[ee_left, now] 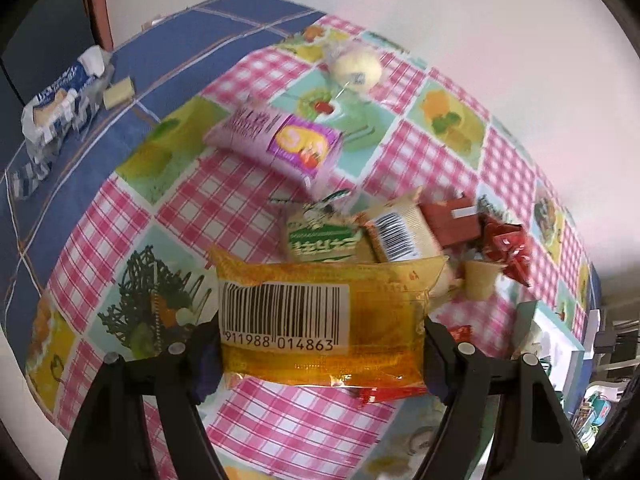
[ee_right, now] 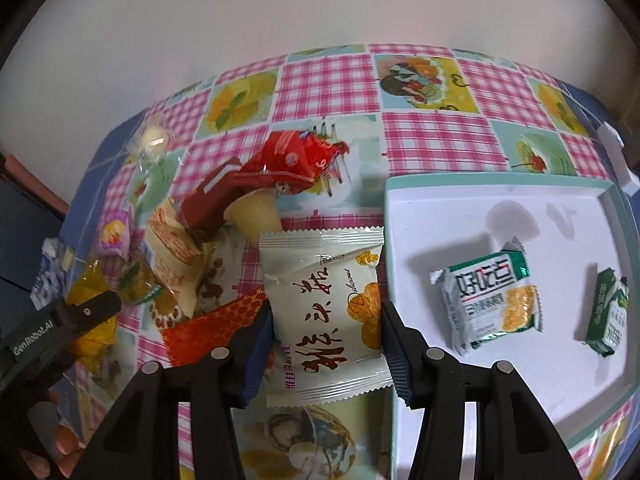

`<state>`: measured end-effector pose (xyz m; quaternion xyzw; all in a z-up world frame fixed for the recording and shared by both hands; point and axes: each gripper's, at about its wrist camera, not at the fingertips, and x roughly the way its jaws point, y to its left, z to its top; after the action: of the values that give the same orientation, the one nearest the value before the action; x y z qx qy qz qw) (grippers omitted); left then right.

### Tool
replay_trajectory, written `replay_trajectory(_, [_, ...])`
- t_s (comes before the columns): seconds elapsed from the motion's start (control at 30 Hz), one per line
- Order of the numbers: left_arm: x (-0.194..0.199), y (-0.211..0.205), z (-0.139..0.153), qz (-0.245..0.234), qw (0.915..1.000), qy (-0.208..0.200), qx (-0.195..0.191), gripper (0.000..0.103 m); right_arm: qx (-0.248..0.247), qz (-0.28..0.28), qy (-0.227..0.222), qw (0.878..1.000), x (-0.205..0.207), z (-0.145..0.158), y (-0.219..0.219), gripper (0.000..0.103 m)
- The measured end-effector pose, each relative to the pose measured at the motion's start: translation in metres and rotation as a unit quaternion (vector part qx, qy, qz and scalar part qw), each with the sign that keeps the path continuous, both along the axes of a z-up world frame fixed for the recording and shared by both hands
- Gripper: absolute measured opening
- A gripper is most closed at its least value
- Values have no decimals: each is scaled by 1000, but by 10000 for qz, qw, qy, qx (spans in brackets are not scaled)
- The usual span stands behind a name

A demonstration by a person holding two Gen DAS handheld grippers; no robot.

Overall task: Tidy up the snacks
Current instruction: 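Grasp the yellow bread bag with the left gripper while the right grasps the white pastry pack, then lower both packs into the white tray and open both grippers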

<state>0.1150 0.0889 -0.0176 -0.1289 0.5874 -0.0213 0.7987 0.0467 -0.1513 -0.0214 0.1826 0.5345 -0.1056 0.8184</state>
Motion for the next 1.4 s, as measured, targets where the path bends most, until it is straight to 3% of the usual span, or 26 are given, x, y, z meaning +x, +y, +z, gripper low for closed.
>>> replay_trajectory(0.2, [-12,-28,23,-252,9993,-280,-54,80,59,-217,-85,9997,-15,18,-17,54])
replay_trajectory(0.5, [-34,-113,38,-1228,9913,-469,-45,80,-102,-749,-78,9971,-41,33,-65,54])
replay_trajectory(0.73, [-64,-185,33,-2211,9744,-393,-68,80,-60,-1439,122,9895,-70,24,-119,54])
replay_trajectory(1.03, [-108,-256,2,-3217,9467,142,-30,80,-7,-2061,242,9782,-106,18,-168,54])
replay_trajectory(1.4, [-135,-287,-36,-3634,9288,526,497,80,-94,-2274,704,9712,-143,6,-183,54])
